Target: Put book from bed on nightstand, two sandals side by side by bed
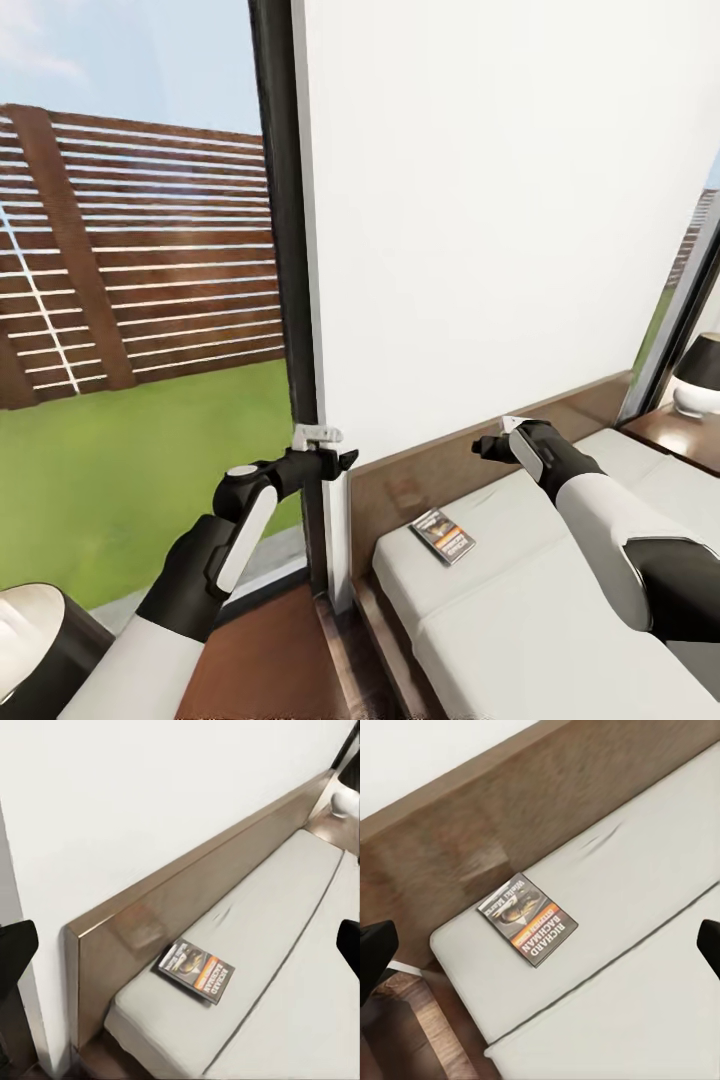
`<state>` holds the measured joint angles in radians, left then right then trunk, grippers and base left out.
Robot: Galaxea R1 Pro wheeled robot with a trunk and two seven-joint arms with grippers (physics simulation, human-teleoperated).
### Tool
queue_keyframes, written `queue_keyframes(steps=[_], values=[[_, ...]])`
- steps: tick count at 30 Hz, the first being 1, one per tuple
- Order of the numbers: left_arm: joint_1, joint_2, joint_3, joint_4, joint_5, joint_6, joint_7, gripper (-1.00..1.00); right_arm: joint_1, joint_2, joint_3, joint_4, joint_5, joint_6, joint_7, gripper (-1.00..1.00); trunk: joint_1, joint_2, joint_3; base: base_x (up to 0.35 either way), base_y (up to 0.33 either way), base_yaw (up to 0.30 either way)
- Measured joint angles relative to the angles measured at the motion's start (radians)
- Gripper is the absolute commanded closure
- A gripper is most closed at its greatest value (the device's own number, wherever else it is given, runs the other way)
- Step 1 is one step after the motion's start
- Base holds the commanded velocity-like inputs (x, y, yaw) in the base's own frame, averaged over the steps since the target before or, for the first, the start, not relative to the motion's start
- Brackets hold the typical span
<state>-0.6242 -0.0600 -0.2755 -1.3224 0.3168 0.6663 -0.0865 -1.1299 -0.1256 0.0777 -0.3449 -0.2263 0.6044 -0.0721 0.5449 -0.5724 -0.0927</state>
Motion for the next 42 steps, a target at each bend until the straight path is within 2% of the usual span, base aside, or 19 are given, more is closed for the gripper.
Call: queue_keyframes(steps=[4,20,25,42], values=[[0.000,-0.002,0.000,-0.004,0.004,0.018,-0.022,-1.00,0.000,0.002,0.000,0.000,-0.002,-0.001,0.001,-1.00,-0.015,0.028,0.006,0.000,0.000,0.000],[-0.001,-0.010,0.000,-0.004,-0.001,0.018,-0.022,-1.00,0.001,0.005,0.004,0.002,-0.002,-0.001,-0.001,-1.00,-0.077,0.140,0.031,0.000,0.000,0.000],[-0.001,-0.011,-0.001,-0.004,-0.002,0.016,-0.020,-1.00,0.002,0.005,0.003,0.002,-0.002,-0.024,-0.002,-1.00,-0.095,0.175,0.038,0.000,0.000,0.053],[-0.001,-0.009,-0.002,-0.004,-0.003,0.014,-0.020,-1.00,0.002,0.003,0.003,0.005,-0.001,-0.052,-0.003,-1.00,-0.096,0.175,0.011,0.000,0.000,0.047]])
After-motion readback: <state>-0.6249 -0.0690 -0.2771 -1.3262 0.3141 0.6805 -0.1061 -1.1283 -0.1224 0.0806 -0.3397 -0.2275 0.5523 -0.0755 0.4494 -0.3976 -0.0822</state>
